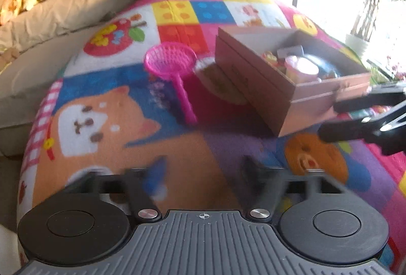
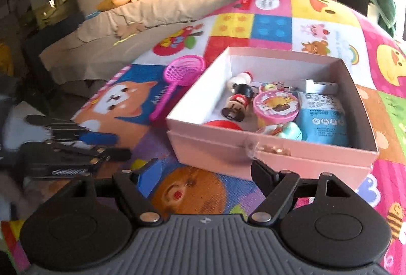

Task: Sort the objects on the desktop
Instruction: 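Grasp the pink net with the left gripper while the right grasps the orange pumpkin toy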

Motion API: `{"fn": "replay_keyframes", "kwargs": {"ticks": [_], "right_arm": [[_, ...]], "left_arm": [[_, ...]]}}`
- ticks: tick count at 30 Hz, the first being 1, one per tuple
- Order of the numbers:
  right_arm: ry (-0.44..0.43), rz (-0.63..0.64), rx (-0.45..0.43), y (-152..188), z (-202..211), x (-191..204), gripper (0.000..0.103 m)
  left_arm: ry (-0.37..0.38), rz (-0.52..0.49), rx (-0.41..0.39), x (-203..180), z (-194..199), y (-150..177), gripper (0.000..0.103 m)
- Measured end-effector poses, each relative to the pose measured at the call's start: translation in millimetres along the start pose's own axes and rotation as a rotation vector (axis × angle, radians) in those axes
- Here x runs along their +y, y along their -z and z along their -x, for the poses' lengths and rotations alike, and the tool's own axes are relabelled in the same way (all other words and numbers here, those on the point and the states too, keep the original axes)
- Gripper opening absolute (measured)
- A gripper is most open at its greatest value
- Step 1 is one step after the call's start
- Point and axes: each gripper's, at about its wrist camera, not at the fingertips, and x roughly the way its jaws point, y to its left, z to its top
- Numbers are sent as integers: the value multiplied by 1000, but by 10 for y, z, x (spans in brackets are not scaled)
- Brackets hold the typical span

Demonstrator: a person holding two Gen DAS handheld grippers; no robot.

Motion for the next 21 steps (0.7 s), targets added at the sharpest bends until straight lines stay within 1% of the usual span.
{"fn": "replay_keyframes", "kwargs": {"ticks": [1, 3, 5, 8, 9, 10, 11, 13, 14, 15, 17, 19, 21], "right_arm": [[-3, -14, 3, -15, -65, -25, 79], [28, -25, -9, -42, -162, -47, 79], [77, -31, -39, -75, -259, -99, 79], [115, -88, -58, -105, -369, -252, 79], [120, -103, -61, -93, -383, -293, 79], [121, -106, -68, -66, -384, -316, 79], [124, -100, -75, -28, -374, -326, 79], [140, -77, -86, 62, -362, -323, 81], [142, -78, -91, 91, -346, -316, 82], [140, -79, -109, 100, -316, -314, 84], [164, -78, -153, 113, -272, -288, 91], [178, -73, -166, 120, -257, -267, 91], [189, -74, -193, 133, -221, -263, 91]], "left_arm": [[-4, 11, -39, 9, 4, -10, 102], [-14, 20, -83, 9, -22, -36, 103], [-46, 8, -82, -19, -98, -86, 103], [-154, -26, -91, -75, -255, -84, 103], [-173, -34, -62, -67, -313, -87, 103], [-158, -31, -20, -30, -375, -110, 103], [-125, 6, -17, 47, -390, -128, 103], [-89, 85, 5, 205, -444, -155, 103], [-79, 98, -1, 245, -449, -165, 103], [-74, 101, -7, 260, -461, -180, 103], [-73, 87, 3, 238, -496, -205, 103], [-63, 82, 7, 225, -527, -240, 103], [-58, 106, 5, 229, -560, -308, 103]]}}
